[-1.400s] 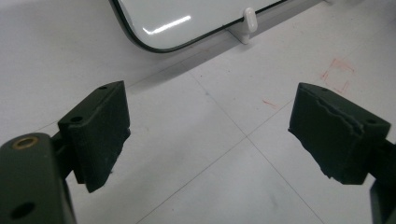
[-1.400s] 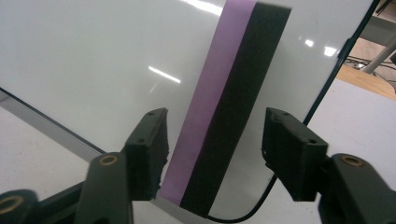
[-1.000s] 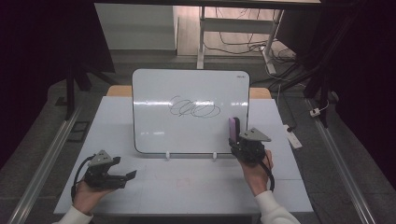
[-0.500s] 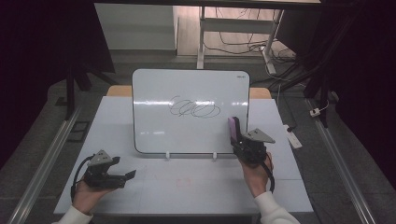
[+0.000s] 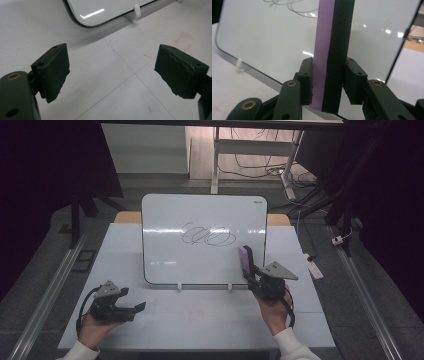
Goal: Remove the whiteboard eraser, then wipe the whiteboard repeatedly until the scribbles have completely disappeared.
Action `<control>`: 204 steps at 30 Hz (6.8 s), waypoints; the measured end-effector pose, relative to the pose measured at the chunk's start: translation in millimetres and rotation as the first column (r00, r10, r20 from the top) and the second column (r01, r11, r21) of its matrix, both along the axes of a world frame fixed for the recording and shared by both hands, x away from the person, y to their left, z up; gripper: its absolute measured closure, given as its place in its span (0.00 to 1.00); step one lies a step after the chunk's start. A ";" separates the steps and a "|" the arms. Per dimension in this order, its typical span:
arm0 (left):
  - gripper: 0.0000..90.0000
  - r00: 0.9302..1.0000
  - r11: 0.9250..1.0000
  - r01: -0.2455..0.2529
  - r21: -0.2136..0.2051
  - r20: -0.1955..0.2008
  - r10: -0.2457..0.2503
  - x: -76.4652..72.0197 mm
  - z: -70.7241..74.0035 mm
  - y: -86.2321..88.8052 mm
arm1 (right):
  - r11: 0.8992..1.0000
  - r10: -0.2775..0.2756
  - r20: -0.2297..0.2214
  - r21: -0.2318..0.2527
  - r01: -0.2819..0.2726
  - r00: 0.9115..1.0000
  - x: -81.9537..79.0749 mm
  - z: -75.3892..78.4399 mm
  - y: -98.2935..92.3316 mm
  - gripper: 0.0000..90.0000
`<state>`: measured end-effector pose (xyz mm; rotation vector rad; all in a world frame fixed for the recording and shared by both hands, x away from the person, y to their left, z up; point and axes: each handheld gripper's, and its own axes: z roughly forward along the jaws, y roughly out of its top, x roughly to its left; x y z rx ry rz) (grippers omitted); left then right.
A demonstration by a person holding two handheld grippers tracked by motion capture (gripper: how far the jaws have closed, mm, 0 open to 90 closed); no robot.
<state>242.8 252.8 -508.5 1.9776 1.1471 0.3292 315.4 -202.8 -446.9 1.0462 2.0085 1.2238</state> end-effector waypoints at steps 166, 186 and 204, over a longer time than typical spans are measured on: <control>0.46 0.965 0.980 0.162 -0.114 0.226 -0.133 49.2 70.1 -66.7 | 0.985 0.120 -0.044 -0.116 -0.125 0.992 -23.6 -58.8 -78.2 0.44; 0.46 0.963 0.997 0.061 -0.038 0.267 -0.049 104.1 98.2 -78.5 | 0.987 0.110 -0.040 -0.117 -0.114 0.993 -23.4 -59.7 -78.3 0.43; 0.46 0.961 0.998 -0.005 0.055 0.275 -0.010 142.0 119.2 -97.6 | 0.986 0.117 -0.039 -0.118 -0.121 0.992 -23.1 -60.2 -77.4 0.43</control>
